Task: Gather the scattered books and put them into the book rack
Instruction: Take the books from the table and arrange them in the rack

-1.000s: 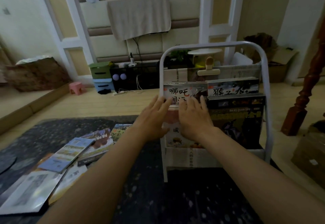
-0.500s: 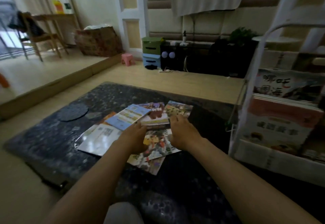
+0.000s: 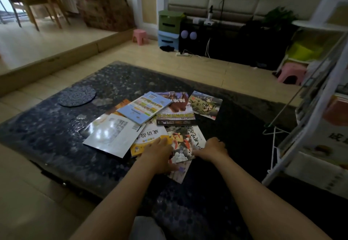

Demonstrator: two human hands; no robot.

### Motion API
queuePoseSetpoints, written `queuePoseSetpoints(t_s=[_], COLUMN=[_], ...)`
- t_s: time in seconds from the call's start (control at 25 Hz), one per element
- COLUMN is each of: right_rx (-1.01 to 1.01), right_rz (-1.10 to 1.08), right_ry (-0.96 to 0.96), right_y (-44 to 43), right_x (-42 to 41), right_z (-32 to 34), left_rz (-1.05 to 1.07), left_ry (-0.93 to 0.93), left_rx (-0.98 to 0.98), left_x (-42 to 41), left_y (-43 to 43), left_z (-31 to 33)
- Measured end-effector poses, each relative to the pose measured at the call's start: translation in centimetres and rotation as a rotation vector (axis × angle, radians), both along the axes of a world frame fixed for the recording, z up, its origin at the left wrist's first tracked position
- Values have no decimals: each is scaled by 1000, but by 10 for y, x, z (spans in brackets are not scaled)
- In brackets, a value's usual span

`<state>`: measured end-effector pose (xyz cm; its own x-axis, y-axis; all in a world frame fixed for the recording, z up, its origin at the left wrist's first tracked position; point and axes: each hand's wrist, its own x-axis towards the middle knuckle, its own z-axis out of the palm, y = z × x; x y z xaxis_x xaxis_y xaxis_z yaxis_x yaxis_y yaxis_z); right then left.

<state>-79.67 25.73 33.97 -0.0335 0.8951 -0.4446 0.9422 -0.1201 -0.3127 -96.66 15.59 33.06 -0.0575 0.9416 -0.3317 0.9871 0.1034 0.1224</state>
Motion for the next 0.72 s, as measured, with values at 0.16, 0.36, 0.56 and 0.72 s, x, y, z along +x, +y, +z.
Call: queuePoseSetpoints(t_s=[0.16,0.36,0.56,0.72], right_rx=[-70,-128,-171,-49], right_rz=[-67,-257,-325,-193], right_ry=[68,428,581,496], right_y=[12,11,12,8], right_x=[-1,5,22,51], right_z=[0,16,52,115], left_rz=[-5,3,-29,13], left_ry=[11,17,-41,-347], left_rx=[18,14,-6,59], left_x=[-1,3,18,43], left_y=[6,5,8,19], left_z=[-1,0,20,69])
